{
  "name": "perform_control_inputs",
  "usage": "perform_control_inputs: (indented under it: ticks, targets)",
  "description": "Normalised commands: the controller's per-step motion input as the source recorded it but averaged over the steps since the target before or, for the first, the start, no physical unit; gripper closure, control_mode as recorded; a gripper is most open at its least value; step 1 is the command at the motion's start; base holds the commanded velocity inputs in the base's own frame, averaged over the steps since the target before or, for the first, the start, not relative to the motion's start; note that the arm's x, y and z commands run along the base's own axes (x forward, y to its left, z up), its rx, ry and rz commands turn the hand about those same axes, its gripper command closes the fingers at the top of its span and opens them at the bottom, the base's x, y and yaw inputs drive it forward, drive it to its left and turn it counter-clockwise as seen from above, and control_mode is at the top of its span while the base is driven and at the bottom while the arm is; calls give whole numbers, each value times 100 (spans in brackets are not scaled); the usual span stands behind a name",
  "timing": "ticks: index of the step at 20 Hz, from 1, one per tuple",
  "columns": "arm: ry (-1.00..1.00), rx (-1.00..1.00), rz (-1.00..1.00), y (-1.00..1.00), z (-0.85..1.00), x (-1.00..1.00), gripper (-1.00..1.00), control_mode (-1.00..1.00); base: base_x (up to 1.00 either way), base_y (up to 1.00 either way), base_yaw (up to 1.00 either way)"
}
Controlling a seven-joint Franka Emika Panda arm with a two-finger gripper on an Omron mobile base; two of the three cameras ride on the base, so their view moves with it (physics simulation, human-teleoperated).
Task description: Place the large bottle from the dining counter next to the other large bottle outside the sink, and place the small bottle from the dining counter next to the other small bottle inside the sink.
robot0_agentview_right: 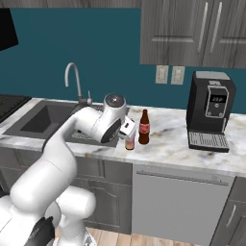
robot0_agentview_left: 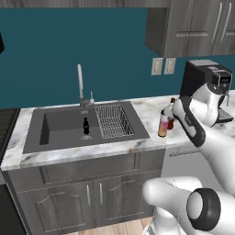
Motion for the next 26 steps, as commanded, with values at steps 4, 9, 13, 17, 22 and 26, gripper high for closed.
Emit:
perform_control_inputs:
  ticks: [4,9,13,17,22,26]
  targets:
    - [0,1,0,0,-1,0,-100,100,0,1,0]
    - [0,0,0,0,0,0,-100,100,-2,16,0]
    - [0,0,0,0,0,0,-100,100,-23,24,0]
    - [0,0,0,0,0,0,-100,100,-58,21,0]
    - [0,0,0,0,0,0,-100,100,-73,14,-4]
    - [0,0,0,0,0,0,-100,100,-56,8,-26]
